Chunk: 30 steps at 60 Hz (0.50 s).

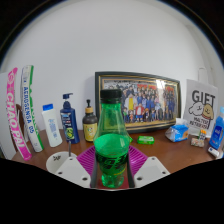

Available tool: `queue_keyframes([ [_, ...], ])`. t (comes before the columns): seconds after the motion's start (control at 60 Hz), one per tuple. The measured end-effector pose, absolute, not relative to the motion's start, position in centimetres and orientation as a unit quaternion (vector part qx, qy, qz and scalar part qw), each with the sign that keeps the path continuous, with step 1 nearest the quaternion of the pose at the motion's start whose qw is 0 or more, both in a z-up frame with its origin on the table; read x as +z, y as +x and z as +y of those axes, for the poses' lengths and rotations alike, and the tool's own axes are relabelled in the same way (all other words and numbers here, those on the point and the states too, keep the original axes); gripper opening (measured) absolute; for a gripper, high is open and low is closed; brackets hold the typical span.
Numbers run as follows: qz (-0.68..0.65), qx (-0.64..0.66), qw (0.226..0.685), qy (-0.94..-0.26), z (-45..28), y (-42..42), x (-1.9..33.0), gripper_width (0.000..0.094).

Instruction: Pour water

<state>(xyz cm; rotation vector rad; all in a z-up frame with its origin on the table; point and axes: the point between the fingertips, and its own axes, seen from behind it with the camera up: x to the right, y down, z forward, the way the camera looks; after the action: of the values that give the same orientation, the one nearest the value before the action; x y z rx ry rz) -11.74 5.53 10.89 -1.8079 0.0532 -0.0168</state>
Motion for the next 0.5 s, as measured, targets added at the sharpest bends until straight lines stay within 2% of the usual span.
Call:
queue_keyframes([
  [0.083,0.018,-0.011,0.605,-0.796,5.4,-11.8,10.4,0.0555],
  [0.117,0.019,-0.014,0.595,-0.803,5.3,-11.7,10.0,0.0679],
  [0.15,0.02,-0.015,0.587,-0.809,5.1,-11.6,9.8,0.0855],
  [0.167,0.021,-0.014,0.584,-0.811,5.0,-11.6,9.8,0.0867],
  [0.2,0.026,-0.015,0.579,-0.815,4.8,-11.5,9.9,0.082],
  [0.283,0.04,-0.023,0.57,-0.82,3.6,-11.4,10.7,0.0867],
  [0.5,0.057,-0.03,0.545,-0.836,-3.6,-13.3,15.4,0.0851],
])
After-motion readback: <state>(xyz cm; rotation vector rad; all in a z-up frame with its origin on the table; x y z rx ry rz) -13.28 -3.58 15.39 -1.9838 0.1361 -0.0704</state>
